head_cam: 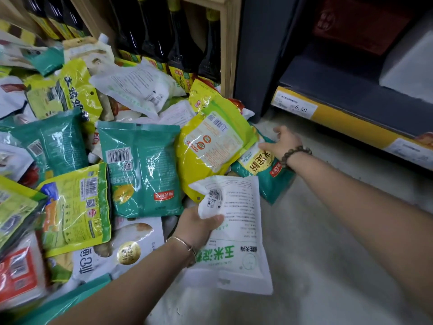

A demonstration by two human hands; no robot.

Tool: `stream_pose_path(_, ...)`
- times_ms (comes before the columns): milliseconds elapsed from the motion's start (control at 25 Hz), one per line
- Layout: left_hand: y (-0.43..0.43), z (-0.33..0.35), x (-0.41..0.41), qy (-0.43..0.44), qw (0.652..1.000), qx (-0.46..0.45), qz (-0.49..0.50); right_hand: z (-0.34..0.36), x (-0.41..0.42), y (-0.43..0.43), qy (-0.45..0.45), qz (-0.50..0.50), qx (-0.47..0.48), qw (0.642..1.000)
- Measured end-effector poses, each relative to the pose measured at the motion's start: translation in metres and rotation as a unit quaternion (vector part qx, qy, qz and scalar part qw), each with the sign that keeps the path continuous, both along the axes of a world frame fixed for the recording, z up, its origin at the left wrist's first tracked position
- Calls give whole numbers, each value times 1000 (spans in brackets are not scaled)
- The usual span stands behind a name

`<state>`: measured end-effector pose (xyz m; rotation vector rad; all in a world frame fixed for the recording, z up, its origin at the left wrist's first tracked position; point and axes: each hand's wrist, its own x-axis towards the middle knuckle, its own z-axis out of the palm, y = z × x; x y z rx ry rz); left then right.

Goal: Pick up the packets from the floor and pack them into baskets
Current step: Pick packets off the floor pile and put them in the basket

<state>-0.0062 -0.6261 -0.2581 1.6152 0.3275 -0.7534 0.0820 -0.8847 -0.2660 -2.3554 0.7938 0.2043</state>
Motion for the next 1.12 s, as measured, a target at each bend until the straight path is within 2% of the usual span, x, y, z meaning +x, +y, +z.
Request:
stream_pose_path(120, 1, -3, 3, 4, 999, -5, 33, -20, 9, 2, 96, 46, -73, 992)
stream_pose_path(200, 2, -3, 1, 12, 999, -7, 42, -18, 14, 0, 156, 35, -101, 982)
stream_pose_path(240, 3, -3, -1, 13, 999, -4, 41, -16, 16, -1, 185, 29, -89, 978)
stream_pose_path(320, 5, -4, -3, 14, 999, -2, 39, -12, 10, -3, 202, 11, -5, 979)
stream_pose_path(400, 5, -4, -4, 18, 999, 1, 47, -15, -6, -4, 151, -38, 116, 981)
stream_pose_path(480, 2, -2, -6, 12, 998, 12, 54, -16, -29, -6, 92, -87, 177, 976)
stream_pose_path(720, -11, 31, -4, -76, 995, 40, 43, 23, -102, -6, -69, -181, 157, 969)
stream_pose_path(840, -22, 47, -3, -113, 992, -1, 52, 67, -130, -14, -113, -166, 143, 969)
stream_pose_path(960, -37, 64, -7, -150, 985, -49, 65, 113, -149, -14, -173, -152, 88, 969)
stream_pose_path(1120, -50, 97, -7, -216, 971, -65, 74, 157, -170, -10, -248, -166, 56, 953)
